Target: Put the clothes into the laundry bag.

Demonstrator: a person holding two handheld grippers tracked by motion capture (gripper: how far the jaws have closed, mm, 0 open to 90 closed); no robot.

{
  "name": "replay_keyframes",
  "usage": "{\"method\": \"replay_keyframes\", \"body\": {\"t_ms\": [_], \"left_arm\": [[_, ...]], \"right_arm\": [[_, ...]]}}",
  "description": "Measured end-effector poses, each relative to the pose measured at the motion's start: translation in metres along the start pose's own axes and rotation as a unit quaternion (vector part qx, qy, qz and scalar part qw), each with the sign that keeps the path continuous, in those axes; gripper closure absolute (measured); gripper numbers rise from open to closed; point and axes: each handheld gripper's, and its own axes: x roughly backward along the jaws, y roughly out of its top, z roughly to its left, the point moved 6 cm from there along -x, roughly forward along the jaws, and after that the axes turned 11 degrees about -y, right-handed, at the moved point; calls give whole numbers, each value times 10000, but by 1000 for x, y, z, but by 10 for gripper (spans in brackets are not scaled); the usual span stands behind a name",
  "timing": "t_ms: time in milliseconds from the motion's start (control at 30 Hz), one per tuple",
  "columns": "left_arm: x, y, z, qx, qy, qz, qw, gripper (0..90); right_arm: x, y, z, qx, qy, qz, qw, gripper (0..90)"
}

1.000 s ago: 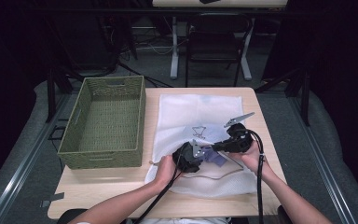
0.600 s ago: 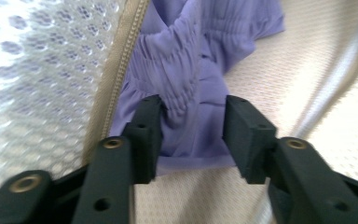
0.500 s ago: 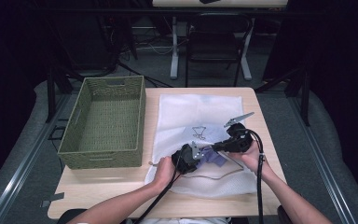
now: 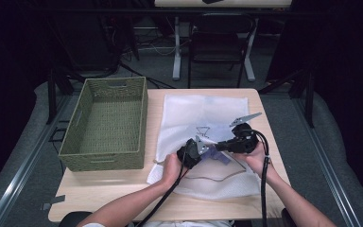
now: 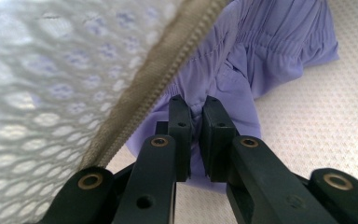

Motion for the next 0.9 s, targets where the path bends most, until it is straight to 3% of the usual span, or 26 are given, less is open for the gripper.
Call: {"method": "replay_keyframes", "body": {"t_ms": [100, 433, 533, 700, 867, 900], "left_arm": [[0, -2, 1, -26, -86, 51, 9999, 809], [7, -2, -3, -113, -297, 14, 9995, 692], [10, -3, -6, -234, -562, 146, 9980, 646], [17, -2, -11, -254, -727, 181, 9969, 540], [25, -2, -20, -407, -877, 233, 9950, 448], [30, -2, -23, -468, -988, 267, 9936, 436]], "right_arm": [[-7, -5, -2, -67, 71, 150, 9998, 867], [-8, -8, -3, 24, 39, 109, 9999, 859], [-7, -9, -3, 52, 16, 121, 9999, 860], [-6, -9, -3, 72, -1, 94, 9999, 860], [-6, -9, -3, 63, -16, 114, 9999, 861], [-6, -9, -3, 58, -15, 100, 9999, 862]]}}
